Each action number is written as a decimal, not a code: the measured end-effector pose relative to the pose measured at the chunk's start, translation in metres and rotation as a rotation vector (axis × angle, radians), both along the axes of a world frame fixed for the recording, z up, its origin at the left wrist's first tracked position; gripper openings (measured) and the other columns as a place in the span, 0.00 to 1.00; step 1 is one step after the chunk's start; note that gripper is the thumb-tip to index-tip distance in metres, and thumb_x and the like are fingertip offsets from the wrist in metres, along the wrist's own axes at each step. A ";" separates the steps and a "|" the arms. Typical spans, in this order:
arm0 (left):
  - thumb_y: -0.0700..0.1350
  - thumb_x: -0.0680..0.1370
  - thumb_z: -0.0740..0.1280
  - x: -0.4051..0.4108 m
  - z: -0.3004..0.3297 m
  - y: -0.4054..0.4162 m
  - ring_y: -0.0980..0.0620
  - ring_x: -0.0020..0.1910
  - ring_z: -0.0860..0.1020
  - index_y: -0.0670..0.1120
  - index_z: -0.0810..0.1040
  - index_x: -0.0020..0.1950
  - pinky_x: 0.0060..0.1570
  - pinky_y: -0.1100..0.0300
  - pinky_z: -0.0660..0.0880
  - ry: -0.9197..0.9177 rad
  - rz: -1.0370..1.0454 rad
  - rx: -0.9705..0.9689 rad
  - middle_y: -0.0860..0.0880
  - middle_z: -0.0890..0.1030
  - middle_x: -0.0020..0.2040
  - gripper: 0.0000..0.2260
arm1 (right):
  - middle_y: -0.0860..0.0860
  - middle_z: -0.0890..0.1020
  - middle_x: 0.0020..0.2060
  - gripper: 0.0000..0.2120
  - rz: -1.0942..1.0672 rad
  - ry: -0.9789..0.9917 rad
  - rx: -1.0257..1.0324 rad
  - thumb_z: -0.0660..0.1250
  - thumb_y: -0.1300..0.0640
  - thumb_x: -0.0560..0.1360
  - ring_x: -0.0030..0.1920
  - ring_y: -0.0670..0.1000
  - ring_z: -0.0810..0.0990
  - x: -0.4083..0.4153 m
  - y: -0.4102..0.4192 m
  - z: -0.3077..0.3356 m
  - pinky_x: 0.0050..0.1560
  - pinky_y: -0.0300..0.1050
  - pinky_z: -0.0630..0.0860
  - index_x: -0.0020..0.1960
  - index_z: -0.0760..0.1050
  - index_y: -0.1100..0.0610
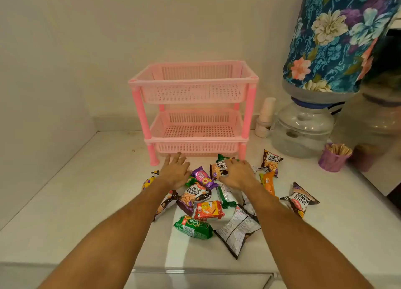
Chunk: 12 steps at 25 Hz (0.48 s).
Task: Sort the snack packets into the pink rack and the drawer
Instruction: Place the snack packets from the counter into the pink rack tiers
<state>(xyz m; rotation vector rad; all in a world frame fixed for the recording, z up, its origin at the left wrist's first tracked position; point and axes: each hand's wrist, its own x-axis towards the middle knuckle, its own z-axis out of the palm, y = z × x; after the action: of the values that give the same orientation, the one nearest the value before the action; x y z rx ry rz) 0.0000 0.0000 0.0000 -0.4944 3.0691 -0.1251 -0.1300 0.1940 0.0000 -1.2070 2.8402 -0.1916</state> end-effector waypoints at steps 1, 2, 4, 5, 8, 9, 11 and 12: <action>0.51 0.83 0.49 0.001 -0.004 0.000 0.44 0.77 0.47 0.46 0.64 0.73 0.74 0.41 0.43 -0.053 -0.002 -0.024 0.45 0.59 0.77 0.21 | 0.56 0.76 0.63 0.33 0.004 -0.012 0.048 0.63 0.37 0.70 0.63 0.59 0.73 0.004 -0.001 -0.006 0.66 0.55 0.65 0.68 0.67 0.55; 0.50 0.82 0.51 0.001 -0.007 -0.001 0.44 0.77 0.47 0.46 0.64 0.73 0.73 0.41 0.44 -0.098 -0.016 -0.026 0.46 0.60 0.76 0.20 | 0.55 0.78 0.61 0.31 0.010 -0.014 0.081 0.63 0.37 0.69 0.61 0.59 0.74 0.006 -0.003 -0.013 0.63 0.55 0.66 0.65 0.69 0.55; 0.50 0.82 0.53 0.002 -0.015 -0.004 0.44 0.77 0.48 0.45 0.63 0.73 0.73 0.40 0.45 -0.149 -0.040 -0.039 0.46 0.61 0.76 0.21 | 0.55 0.79 0.59 0.29 0.006 -0.027 0.152 0.63 0.38 0.68 0.61 0.58 0.74 0.014 -0.003 -0.031 0.62 0.56 0.65 0.63 0.71 0.54; 0.50 0.81 0.54 0.001 -0.016 -0.007 0.44 0.77 0.48 0.45 0.63 0.74 0.73 0.40 0.45 -0.167 -0.044 -0.039 0.46 0.61 0.76 0.21 | 0.55 0.79 0.59 0.30 -0.006 -0.030 0.182 0.63 0.38 0.68 0.62 0.58 0.73 0.016 -0.003 -0.037 0.63 0.57 0.65 0.64 0.70 0.54; 0.47 0.80 0.56 -0.002 -0.021 -0.017 0.44 0.77 0.48 0.45 0.63 0.74 0.73 0.40 0.45 -0.187 -0.046 -0.049 0.46 0.61 0.76 0.21 | 0.57 0.79 0.60 0.32 -0.050 -0.027 0.243 0.62 0.37 0.69 0.63 0.59 0.72 0.018 -0.004 -0.049 0.63 0.57 0.64 0.66 0.68 0.54; 0.46 0.80 0.56 -0.004 -0.023 -0.020 0.44 0.77 0.48 0.45 0.63 0.74 0.73 0.40 0.45 -0.189 -0.046 -0.047 0.47 0.62 0.75 0.21 | 0.56 0.79 0.58 0.31 -0.062 -0.021 0.253 0.62 0.38 0.69 0.61 0.58 0.74 0.019 -0.005 -0.053 0.62 0.57 0.64 0.65 0.68 0.55; 0.47 0.80 0.56 -0.011 -0.026 -0.024 0.44 0.77 0.51 0.45 0.66 0.72 0.73 0.39 0.46 -0.213 -0.044 -0.011 0.46 0.65 0.74 0.21 | 0.55 0.80 0.55 0.28 -0.077 -0.017 0.260 0.62 0.41 0.69 0.58 0.57 0.76 0.019 -0.008 -0.057 0.63 0.56 0.64 0.63 0.69 0.55; 0.49 0.80 0.56 -0.015 -0.025 -0.022 0.43 0.76 0.55 0.45 0.69 0.70 0.73 0.39 0.46 -0.230 -0.040 0.031 0.46 0.69 0.71 0.20 | 0.54 0.80 0.55 0.27 -0.082 -0.024 0.256 0.62 0.42 0.69 0.57 0.57 0.77 0.018 -0.010 -0.057 0.63 0.57 0.63 0.63 0.69 0.55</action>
<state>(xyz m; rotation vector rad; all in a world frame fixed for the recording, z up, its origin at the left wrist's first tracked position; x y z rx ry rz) -0.0150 -0.0225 -0.0246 -0.3874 2.8522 -0.1254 -0.1120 0.1837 -0.0569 -1.0306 2.7877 0.1490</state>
